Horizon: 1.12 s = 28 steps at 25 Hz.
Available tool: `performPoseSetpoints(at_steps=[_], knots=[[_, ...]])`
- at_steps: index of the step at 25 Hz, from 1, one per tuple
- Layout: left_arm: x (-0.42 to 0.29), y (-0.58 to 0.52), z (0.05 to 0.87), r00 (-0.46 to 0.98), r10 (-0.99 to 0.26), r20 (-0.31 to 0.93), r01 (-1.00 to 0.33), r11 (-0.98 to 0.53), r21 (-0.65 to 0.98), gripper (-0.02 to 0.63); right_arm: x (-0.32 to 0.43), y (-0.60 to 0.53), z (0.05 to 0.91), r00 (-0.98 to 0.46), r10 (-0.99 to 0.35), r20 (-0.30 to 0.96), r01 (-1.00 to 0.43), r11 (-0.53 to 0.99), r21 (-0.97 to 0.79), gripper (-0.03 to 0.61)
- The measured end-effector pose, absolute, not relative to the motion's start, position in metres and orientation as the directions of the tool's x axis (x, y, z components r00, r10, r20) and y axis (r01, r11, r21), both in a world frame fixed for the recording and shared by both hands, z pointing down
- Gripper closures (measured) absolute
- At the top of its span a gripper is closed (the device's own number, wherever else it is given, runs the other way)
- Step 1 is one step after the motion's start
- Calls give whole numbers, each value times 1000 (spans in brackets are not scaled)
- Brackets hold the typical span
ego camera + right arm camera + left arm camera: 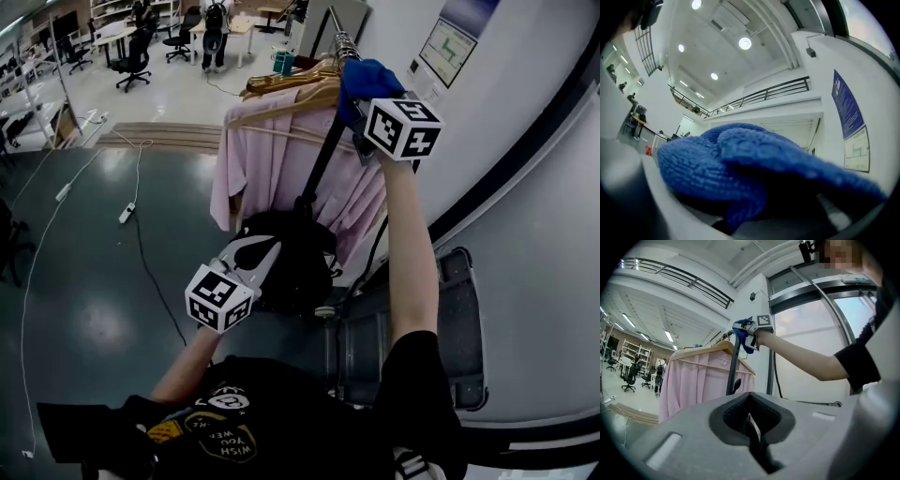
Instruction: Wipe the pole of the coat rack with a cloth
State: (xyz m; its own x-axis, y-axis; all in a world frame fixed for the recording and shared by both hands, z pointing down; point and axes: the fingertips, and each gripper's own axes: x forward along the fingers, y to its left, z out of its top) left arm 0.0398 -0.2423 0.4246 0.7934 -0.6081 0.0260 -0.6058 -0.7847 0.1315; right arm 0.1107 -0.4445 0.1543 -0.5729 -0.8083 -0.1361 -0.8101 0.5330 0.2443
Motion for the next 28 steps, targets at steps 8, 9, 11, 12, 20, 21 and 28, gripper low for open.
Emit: performPoseSetpoints(at_steps=[8,9,11,12,20,21,28], knots=[[40,-241,434,795,-605,47,-604,-781,162,614,96,-399,187,-526,-774,-354,-837,396,377,566],[38,-241,435,793,-607,48,-606,-779,162,614,93,-387,205,-549,-760,-349,-822,413,392,566],[34,-242,436,789,-612,52,-611,-774,164,614,84,-375,255,-594,-759,-269,-781,462,421,568],[33,-243,437,788,-613,55,-613,-773,164,614,80,-374,282,-609,-763,-216,-763,489,424,568],[31,-241,440,788,-613,63,-614,-772,164,614,72,-373,379,-677,-734,-53,-717,640,276,568],[30,-241,439,786,-616,62,-616,-770,165,614,70,-373,378,-682,-731,-16,-696,643,319,567],[18,-239,441,769,-636,59,-635,-749,189,614,65,-373,291,-778,-628,8,-603,750,270,570]])
